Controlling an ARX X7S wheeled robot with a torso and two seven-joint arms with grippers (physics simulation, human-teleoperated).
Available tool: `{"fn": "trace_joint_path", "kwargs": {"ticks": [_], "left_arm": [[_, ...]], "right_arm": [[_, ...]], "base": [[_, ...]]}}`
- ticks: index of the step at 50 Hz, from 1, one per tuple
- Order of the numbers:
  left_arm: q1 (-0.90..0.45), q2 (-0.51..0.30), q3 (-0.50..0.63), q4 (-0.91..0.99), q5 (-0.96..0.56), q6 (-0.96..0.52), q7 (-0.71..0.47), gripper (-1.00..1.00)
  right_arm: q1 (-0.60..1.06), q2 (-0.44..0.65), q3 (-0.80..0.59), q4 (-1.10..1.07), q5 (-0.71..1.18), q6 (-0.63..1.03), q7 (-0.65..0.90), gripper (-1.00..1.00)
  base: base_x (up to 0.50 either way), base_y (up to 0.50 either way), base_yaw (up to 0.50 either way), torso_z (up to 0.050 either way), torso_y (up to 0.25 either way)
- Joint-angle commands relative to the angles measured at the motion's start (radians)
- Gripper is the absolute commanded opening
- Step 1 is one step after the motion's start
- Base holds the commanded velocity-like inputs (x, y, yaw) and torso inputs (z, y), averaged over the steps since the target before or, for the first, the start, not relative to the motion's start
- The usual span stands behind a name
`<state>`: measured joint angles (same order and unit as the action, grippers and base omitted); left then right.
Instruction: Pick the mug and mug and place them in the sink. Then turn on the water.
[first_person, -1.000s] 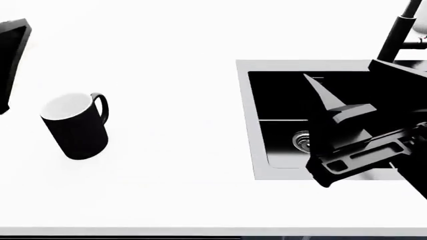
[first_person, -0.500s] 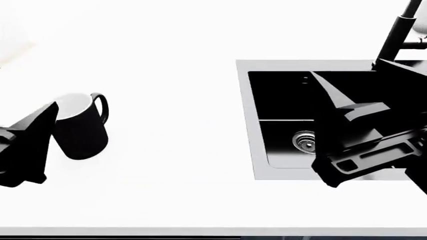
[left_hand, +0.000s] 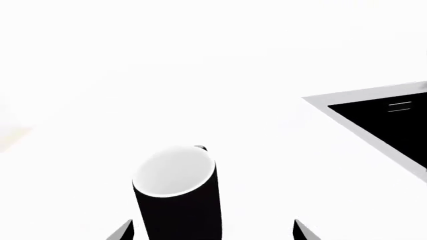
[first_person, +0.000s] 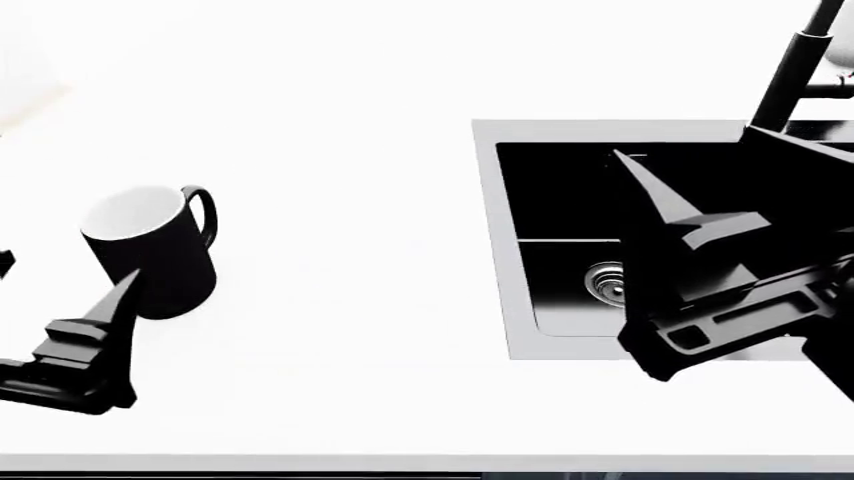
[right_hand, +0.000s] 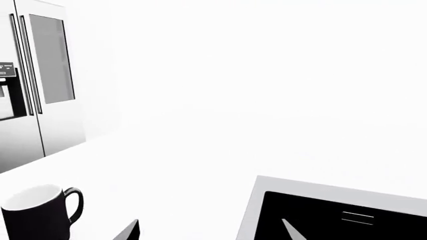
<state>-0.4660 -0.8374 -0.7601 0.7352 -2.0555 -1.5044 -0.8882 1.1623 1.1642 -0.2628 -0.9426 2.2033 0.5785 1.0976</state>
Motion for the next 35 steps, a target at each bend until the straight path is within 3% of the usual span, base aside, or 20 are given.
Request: {"fn": "trace_joint_path", "kwargs": {"ticks": [1,13,19,35], "left_arm": [[0.052,0.038,0.000,0.025,0.106,-0.017,0.006,1.00],[-0.014,0.100,0.150,-0.007,0.291,-0.015,0.044,1.00],[-0.079,0.151,0.280,-0.040,0.507,-0.009,0.144,1.00],[-0.032,0.156,0.347,-0.058,0.660,0.063,0.221,1.00]], "right_arm": [[-0.016,-0.004,0.005,-0.002,-0.010,-0.001,-0.003,1.00],[0.029,-0.031,-0.021,0.011,0.008,0.018,0.013,1.00],[0.038,-0.060,-0.044,0.027,-0.007,0.034,0.013,1.00],[0.018,-0.049,-0.030,0.023,-0.005,0.031,0.005,1.00]], "base": [[0.00,0.00,0.00,0.000,0.000],[0.00,0.00,0.00,0.000,0.000],[0.00,0.00,0.00,0.000,0.000],[0.00,0.00,0.00,0.000,0.000]]}}
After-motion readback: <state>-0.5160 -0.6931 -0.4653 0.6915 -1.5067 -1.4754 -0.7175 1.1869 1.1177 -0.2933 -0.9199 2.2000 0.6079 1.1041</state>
